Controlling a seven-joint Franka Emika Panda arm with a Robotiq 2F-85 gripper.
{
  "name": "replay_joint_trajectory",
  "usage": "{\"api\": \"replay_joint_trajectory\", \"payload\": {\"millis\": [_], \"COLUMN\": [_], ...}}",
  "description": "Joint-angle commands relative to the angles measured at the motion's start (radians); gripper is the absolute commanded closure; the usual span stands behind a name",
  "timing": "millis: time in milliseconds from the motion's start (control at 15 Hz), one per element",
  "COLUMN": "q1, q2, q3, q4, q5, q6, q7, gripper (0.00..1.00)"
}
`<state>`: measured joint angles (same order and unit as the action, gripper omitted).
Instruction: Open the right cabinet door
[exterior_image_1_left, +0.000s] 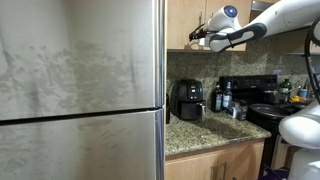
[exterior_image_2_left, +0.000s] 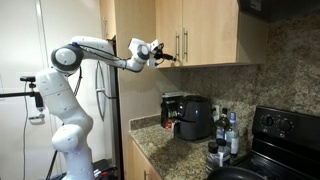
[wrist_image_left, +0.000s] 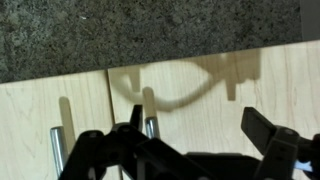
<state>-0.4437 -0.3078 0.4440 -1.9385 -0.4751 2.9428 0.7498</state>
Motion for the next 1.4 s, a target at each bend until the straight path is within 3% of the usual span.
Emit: {"api": "replay_joint_trajectory", "payload": {"millis": [0,67,133,200,467,600,733,800,933,1000,1067,1200,1333], "q1": [-0.036,-0.12,-0.152,-0.074,-0.055,-0.082,-0.113,0.0,-0.064,-0.113,-0.236,-0.332,-0.341], "q2": [-0.084,-0.027,-0.033,-0.142,-0.168,-0.166,-0.119,0.0,-0.009,-0.013,0.002,-0.053,-0.104], "q3": [0.013,0.133,0.15,0.067,0.039,0.069,0.142,0.0,0.066,0.115,0.197,0.222,0.173], "q4": [0.028,0.075,0.074,-0.002,-0.056,-0.043,-0.001,0.0,0.037,0.074,0.059,0.037,-0.009], "q5": [-0.053,-0.154,-0.176,-0.088,-0.058,-0.077,-0.131,0.0,-0.113,-0.156,-0.269,-0.412,-0.465], "q6": [0.002,-0.004,0.018,-0.006,0.044,0.025,-0.05,0.0,0.02,-0.031,0.005,0.016,0.055], "q7": [0.011,0.128,0.172,0.104,0.107,0.15,0.183,0.0,0.101,0.137,0.226,0.295,0.297], "gripper": [0.0,0.0,0.0,0.0,0.0,0.0,0.0,0.0,0.0,0.0,0.0,0.0,0.0]}}
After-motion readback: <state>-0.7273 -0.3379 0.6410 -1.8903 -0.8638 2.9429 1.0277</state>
